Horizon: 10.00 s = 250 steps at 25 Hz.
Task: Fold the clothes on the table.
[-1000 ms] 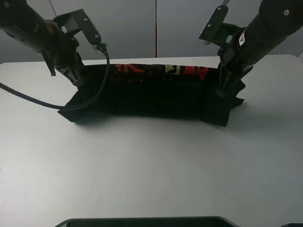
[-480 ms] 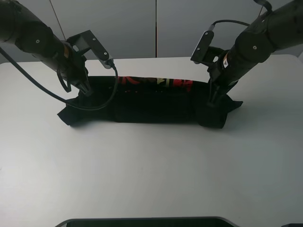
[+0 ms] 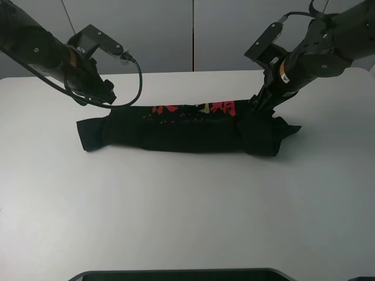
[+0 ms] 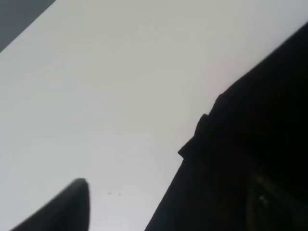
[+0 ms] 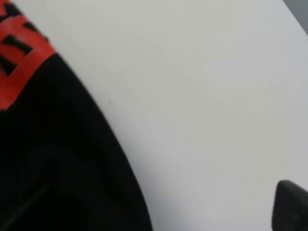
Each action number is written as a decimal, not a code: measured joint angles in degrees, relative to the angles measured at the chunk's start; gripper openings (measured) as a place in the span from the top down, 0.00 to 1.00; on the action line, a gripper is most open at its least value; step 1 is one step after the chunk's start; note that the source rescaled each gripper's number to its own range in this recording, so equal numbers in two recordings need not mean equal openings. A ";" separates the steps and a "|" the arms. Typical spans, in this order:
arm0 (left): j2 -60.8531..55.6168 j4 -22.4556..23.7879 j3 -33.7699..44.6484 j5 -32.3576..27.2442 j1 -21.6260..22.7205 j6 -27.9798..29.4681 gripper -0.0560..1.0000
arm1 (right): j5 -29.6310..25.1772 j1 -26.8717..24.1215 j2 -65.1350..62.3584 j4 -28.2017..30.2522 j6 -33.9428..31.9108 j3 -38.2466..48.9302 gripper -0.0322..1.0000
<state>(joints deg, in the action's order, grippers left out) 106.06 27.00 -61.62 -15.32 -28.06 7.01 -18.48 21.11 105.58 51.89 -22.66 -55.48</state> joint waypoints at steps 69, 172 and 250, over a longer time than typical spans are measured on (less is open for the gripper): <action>14.66 -28.65 -11.31 -24.93 6.26 -2.41 0.05 | -20.23 -3.96 13.38 -52.40 9.69 -11.85 0.60; 15.07 -27.47 -44.50 -48.19 6.24 -6.18 0.05 | -7.33 16.52 25.21 -131.24 68.68 -26.37 0.63; 15.07 -24.66 -30.02 -43.94 9.41 -11.72 0.05 | -13.96 -7.40 0.79 -67.91 39.18 -11.04 0.00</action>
<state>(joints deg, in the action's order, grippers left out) 121.13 2.33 -91.64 -59.26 -18.65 -4.71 -32.44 13.71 106.37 -16.02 16.52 -66.52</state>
